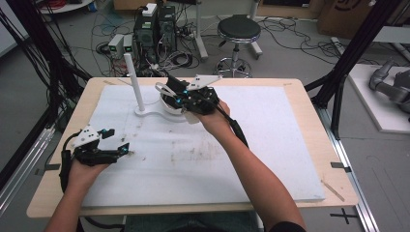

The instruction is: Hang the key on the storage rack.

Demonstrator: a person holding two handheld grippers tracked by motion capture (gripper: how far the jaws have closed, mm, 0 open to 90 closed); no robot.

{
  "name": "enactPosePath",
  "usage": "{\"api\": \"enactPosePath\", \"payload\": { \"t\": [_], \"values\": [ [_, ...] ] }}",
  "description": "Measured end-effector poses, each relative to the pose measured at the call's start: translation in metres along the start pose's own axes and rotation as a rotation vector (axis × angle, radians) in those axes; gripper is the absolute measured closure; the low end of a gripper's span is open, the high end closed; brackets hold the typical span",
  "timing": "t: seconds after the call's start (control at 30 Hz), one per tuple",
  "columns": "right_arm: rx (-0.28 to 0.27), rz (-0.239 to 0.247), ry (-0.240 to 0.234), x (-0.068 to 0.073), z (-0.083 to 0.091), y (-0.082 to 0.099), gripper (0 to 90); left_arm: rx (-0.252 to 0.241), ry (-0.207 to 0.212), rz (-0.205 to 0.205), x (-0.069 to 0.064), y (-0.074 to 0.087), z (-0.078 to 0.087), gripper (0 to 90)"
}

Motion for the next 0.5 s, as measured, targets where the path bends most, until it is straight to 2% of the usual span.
{"api": "enactPosePath", "payload": {
  "t": [0.17,0.27,0.5],
  "values": [
    [-0.016,0.017,0.004,-0.002,-0.009,-0.011,82.8,0.001,-0.001,-0.004,-0.003,0.0,0.003,18.4],
    [-0.007,0.029,0.007,-0.003,-0.016,-0.019,82.8,0.003,-0.004,-0.006,-0.005,0.001,0.006,18.4],
    [-0.005,0.06,0.012,-0.002,-0.032,-0.039,82.9,0.004,-0.024,0.001,-0.002,0.006,0.016,18.4]
  ]
}}
Point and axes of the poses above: each handheld gripper's, and its own axes: z roughly backward along the jaws, y roughly out of its underside, x roughly to its left, the point moved 5 cm from there along -z, roughly forward along the jaws, and after that the axes turned 8 degrees about -y, right-handed, at the moved point
